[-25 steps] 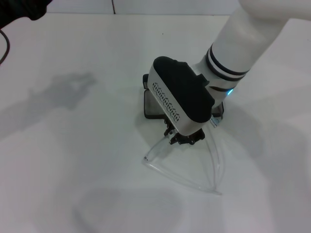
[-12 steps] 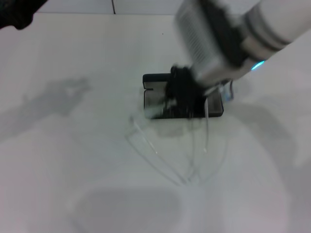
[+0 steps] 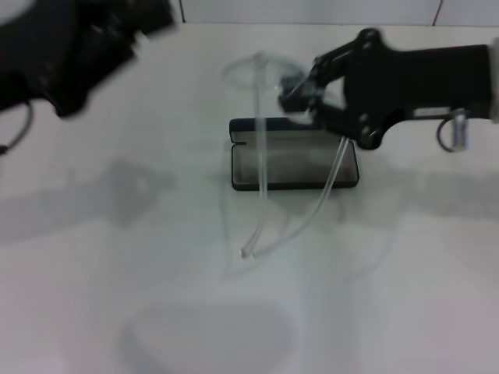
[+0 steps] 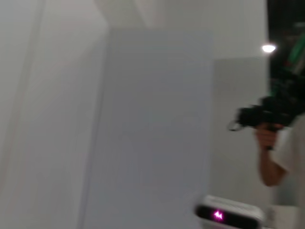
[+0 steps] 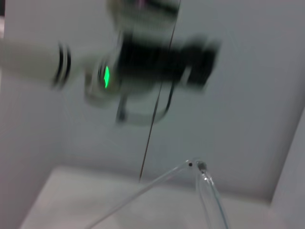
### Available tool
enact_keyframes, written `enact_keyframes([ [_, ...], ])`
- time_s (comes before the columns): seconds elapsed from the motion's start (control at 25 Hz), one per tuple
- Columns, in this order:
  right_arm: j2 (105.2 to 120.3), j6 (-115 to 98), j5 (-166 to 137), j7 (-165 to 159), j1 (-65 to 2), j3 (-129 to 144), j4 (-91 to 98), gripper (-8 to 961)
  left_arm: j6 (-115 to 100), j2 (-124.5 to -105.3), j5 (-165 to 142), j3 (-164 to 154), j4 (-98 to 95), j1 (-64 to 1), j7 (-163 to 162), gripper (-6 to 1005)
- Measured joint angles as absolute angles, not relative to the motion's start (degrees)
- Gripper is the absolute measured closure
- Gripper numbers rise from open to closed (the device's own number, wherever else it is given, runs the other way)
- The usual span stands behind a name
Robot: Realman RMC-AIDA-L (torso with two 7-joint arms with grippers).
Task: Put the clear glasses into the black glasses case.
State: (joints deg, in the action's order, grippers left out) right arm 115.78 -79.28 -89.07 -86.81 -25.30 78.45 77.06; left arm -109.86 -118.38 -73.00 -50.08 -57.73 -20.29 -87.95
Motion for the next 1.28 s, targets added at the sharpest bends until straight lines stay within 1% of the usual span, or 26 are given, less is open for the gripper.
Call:
enact_keyframes([
  [0.08,115.78,-79.6,-83.0,-83.1,-23.9,77.5,73.6,832,-111.1,-118.32,-73.4,-52.6,-57.7,-20.8,-87.5,886],
  [0.2,115.70,-80.5,-74.8,-77.3,-24.1,76.6,65.8,832,-111.6,-118.24,-73.4,-57.2,-58.4,-21.0,-86.1,921],
  [0.4,115.67,-83.1,-68.5,-71.8,-28.2,74.8,53.6,833,-111.7,-118.94,-73.2,-60.7,-59.0,-22.1,-85.1,932],
  [0.44,115.79,-84.2,-67.5,-70.6,-29.8,74.2,50.4,833,-111.7,-119.05,-73.3,-61.0,-58.9,-22.3,-85.1,932],
  [0.6,116.02,-85.1,-66.1,-69.1,-32.8,74.3,45.6,833,-111.7,-119.32,-73.7,-61.3,-58.4,-22.6,-85.0,932],
  [0.84,116.19,-86.7,-65.9,-68.7,-35.5,74.8,42.3,833,-111.2,-119.52,-74.7,-61.2,-57.0,-23.3,-84.6,932],
  [1.28,116.20,-87.0,-63.7,-68.5,-35.8,77.5,42.2,832,-106.9,-119.53,-74.7,-60.9,-53.9,-24.0,-82.7,932],
])
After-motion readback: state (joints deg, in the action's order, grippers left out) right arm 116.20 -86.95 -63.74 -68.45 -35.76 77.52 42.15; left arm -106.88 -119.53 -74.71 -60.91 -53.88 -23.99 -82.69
